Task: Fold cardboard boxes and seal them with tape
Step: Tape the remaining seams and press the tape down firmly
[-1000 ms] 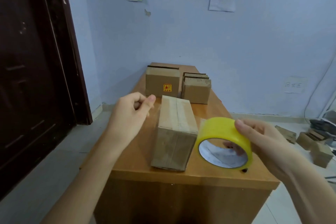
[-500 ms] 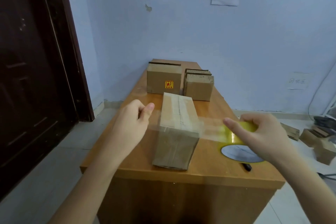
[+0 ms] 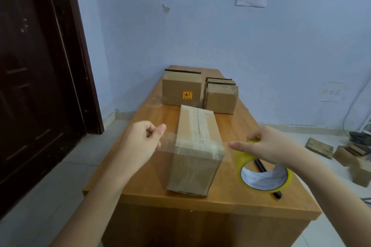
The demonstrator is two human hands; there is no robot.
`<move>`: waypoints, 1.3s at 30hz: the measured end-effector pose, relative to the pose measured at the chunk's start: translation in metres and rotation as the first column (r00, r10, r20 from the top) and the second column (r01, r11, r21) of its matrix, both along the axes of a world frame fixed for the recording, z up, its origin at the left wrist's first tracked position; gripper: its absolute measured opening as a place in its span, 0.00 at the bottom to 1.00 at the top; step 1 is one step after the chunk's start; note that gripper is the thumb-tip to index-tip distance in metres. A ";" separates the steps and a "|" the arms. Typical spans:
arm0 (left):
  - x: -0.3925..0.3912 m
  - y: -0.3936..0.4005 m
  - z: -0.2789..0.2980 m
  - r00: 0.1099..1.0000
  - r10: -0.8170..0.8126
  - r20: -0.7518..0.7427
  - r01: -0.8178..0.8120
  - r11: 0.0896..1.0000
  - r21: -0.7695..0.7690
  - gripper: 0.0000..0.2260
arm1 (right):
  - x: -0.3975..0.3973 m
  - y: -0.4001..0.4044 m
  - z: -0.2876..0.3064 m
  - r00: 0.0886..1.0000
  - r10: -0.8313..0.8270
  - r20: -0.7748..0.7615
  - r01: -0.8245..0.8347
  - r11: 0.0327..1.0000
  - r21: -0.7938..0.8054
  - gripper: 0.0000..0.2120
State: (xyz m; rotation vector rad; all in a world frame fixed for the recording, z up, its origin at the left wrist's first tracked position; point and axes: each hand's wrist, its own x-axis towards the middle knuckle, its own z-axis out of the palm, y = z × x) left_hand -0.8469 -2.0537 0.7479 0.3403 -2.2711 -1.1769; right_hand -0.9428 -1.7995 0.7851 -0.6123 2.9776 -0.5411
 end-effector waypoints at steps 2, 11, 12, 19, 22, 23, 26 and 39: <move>-0.001 -0.002 -0.001 1.000 -0.003 0.007 0.003 1.000 0.002 0.16 | -0.002 -0.002 -0.001 1.000 0.003 0.016 -0.003 1.000 0.013 0.31; -0.008 -0.008 -0.007 0.996 -0.019 0.084 0.018 1.000 0.012 0.15 | -0.002 -0.008 -0.010 0.997 -0.024 0.077 0.020 0.999 0.048 0.32; -0.008 -0.009 -0.007 0.996 -0.021 0.088 0.019 0.999 0.026 0.15 | -0.002 -0.008 -0.011 0.996 -0.021 0.085 0.018 0.999 0.037 0.32; -0.004 -0.019 -0.022 0.987 -0.021 0.159 0.000 0.992 0.129 0.15 | 0.004 -0.024 -0.014 0.990 0.028 0.141 -0.028 1.000 -0.001 0.33; -0.005 -0.019 -0.033 0.985 -0.046 0.167 0.011 0.978 0.208 0.15 | 0.005 -0.029 -0.013 0.983 0.037 0.180 -0.037 0.999 -0.002 0.34; -0.006 -0.018 -0.035 0.984 -0.058 0.166 0.017 0.971 0.238 0.15 | 0.005 -0.029 -0.012 0.979 0.033 0.199 -0.034 0.999 0.001 0.34; -0.009 -0.010 -0.041 0.979 -0.108 0.171 0.040 0.932 0.360 0.16 | 0.004 -0.031 -0.007 0.974 0.011 0.224 -0.021 0.999 0.044 0.34; -0.001 0.024 -0.052 0.985 -0.027 0.173 -0.008 0.980 0.199 0.16 | 0.006 -0.036 0.001 0.966 -0.037 0.256 0.006 0.993 0.121 0.31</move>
